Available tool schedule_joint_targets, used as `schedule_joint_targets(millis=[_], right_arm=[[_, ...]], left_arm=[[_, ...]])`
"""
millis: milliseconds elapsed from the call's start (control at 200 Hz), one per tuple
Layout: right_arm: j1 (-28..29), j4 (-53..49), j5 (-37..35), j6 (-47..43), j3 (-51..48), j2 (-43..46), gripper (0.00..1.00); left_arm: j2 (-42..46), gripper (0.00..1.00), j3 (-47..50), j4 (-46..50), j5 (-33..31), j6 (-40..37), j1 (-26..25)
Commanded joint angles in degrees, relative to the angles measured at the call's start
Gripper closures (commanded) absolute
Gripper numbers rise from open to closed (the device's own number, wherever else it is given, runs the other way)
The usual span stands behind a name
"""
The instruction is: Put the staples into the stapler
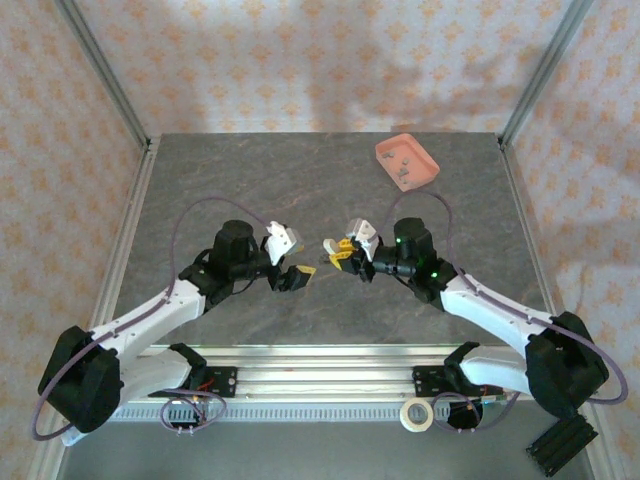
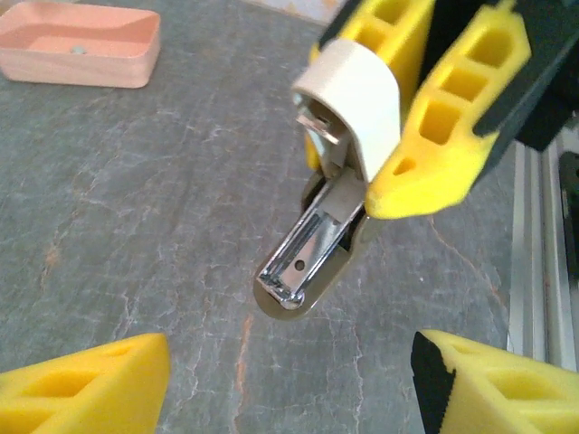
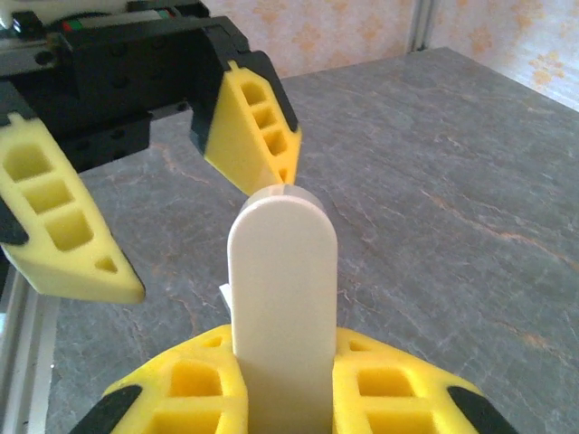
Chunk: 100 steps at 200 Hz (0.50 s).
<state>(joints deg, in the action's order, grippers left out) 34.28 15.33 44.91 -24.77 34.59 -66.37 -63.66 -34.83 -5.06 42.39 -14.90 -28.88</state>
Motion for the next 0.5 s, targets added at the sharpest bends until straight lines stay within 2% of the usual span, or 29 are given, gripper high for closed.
schedule_joint_targets(millis=[0, 250, 495], right_arm=[[-0.27, -2.87, 3.85, -3.17, 2.97, -0.14, 1.00], [-0.68, -3.06, 8.29, -2.78, 3.99, -1.07, 1.00], [-0.81, -3.82, 12.38, -3.28, 5.92, -3.02, 1.00]], left_arm=[[-1.40, 0.28, -3.04, 4.79, 4.61, -9.19, -0.47], [-5.36, 0.28, -5.80, 6.10, 11.51, -13.74, -0.53], [-8.81, 0.28, -8.47, 7.86, 14.54, -17.78, -0.51]])
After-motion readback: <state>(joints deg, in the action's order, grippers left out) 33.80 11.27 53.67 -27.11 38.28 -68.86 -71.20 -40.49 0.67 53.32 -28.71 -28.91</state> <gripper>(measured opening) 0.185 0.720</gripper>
